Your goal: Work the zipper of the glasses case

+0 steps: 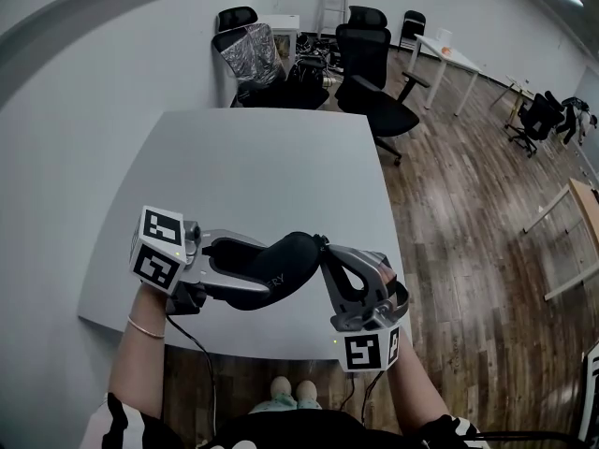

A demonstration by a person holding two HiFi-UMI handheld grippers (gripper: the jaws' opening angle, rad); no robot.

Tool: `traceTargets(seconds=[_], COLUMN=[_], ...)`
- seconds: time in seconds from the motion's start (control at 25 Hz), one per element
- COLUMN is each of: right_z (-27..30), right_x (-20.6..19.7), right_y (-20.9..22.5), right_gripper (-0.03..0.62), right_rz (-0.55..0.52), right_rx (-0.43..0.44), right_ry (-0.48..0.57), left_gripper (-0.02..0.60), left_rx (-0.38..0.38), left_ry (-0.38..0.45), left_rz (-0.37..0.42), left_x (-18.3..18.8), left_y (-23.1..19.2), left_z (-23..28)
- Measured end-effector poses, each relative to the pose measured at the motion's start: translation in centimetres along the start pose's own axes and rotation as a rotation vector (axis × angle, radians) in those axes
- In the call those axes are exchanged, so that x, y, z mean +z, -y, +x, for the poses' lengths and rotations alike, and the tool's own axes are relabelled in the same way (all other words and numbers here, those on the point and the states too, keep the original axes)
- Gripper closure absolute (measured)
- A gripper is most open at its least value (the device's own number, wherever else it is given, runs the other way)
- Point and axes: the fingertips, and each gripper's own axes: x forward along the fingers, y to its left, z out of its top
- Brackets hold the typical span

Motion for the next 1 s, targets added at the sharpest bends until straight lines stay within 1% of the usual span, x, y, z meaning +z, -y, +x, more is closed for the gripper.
traceTargets(seconds=[0.12,0.2,0.32,0.4,0.48,0.56,0.64,0.68,0.76,0.84,0.88,0.92,1.0], right_z=[0.2,0.0,-0.2,-0.2,-0.1,-0.1,-0.1,-0.1,-0.2,-0.2,-0.2,-0.1,0.0], right_x=[-0.4,-0.8,-1.6,-1.6,-1.2,-1.0,-1.0,-1.0,-1.1,-1.2,-1.1,-0.9,-0.2], right_y=[0.6,1.0,0.8,1.0,1.5,1.7,1.9,2.0,2.0,1.8,1.8,2.1,2.8], right_gripper=[0.569,0.572,0.588,0.588,0.588,0.588,0.588,0.588,0.588,0.588,0.588,0.589,0.589], right_rz=[-0.009,-0.020,-0.039,-0.031,0.008,0.033,0.057,0.070,0.089,0.087,0.089,0.098,0.124], right_rx=[-0.041,-0.067,-0.073,-0.073,-0.065,-0.057,-0.057,-0.056,-0.050,-0.040,-0.040,-0.047,-0.063], right_ry=[-0.039,-0.073,-0.125,-0.119,-0.094,-0.083,-0.086,-0.092,-0.109,-0.131,-0.136,-0.133,-0.105], left_gripper=[0.288,0.291,0.299,0.301,0.301,0.302,0.304,0.306,0.316,0.329,0.352,0.353,0.353], left_rx=[0.066,0.119,0.205,0.197,0.174,0.180,0.219,0.247,0.309,0.366,0.376,0.363,0.301], left_ry=[0.022,0.077,0.189,0.236,0.261,0.290,0.327,0.358,0.440,0.512,0.525,0.516,0.473], left_rz=[0.049,0.062,0.063,0.043,0.023,0.019,0.041,0.052,0.061,0.055,0.046,0.034,0.020], left_x=[0.3,0.6,1.0,1.1,1.2,1.5,2.2,2.6,3.4,3.7,3.6,3.3,2.6], left_y=[-0.3,-0.4,-0.8,-0.7,-0.7,-0.7,-0.7,-0.8,-1.1,-1.4,-1.5,-1.4,-0.9], left_z=[0.3,0.5,0.3,0.4,0.3,0.1,-0.1,-0.2,-0.7,-1.2,-1.3,-1.1,-0.4])
